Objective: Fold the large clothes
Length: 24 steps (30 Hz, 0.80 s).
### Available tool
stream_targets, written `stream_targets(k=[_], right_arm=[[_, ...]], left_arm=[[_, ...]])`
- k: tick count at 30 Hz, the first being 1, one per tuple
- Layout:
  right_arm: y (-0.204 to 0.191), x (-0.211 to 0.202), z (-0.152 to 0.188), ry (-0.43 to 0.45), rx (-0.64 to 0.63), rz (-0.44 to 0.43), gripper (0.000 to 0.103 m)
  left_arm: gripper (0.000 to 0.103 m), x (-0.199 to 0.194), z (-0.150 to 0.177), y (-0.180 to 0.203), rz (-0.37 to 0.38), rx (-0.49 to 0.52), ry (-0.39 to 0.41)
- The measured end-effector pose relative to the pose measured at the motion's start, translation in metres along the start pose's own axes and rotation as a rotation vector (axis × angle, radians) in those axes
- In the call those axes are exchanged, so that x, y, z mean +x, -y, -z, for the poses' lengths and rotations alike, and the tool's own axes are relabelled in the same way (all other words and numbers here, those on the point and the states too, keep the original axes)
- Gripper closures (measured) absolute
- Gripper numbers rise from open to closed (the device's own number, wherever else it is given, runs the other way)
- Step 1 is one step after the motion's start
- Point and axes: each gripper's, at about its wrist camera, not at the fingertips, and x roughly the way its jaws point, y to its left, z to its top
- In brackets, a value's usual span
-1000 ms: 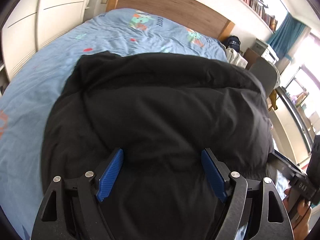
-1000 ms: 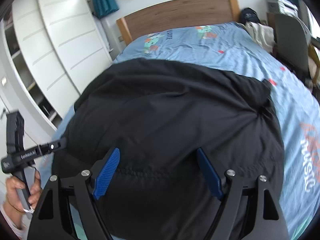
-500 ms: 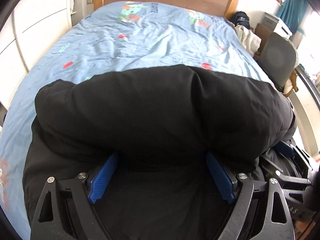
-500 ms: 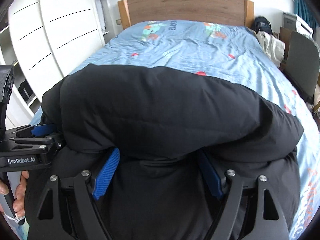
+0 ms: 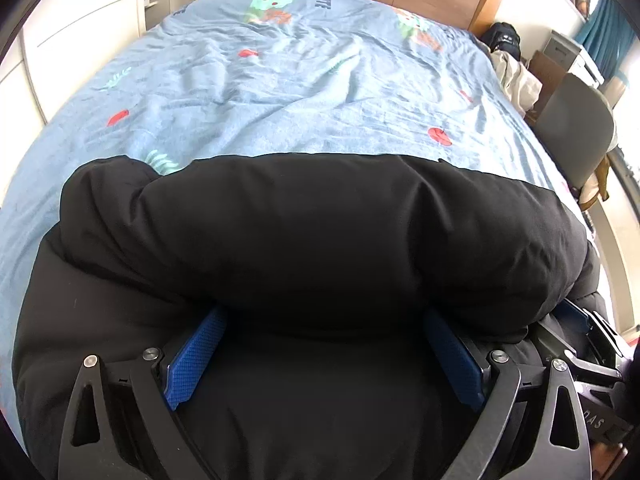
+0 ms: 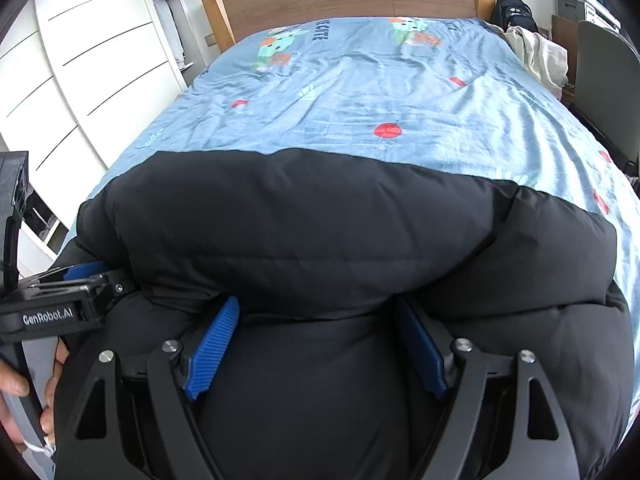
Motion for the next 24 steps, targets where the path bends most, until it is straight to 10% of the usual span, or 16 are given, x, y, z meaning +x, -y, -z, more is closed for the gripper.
stream_targets(k=[24], right_arm=[[0.138,-0.054,0.044,-0.009,0.322,0.102,0.023]], left_arm=[[0.005,-0.035,0.045,-0.154,-0.149,-0.307,-0.056]])
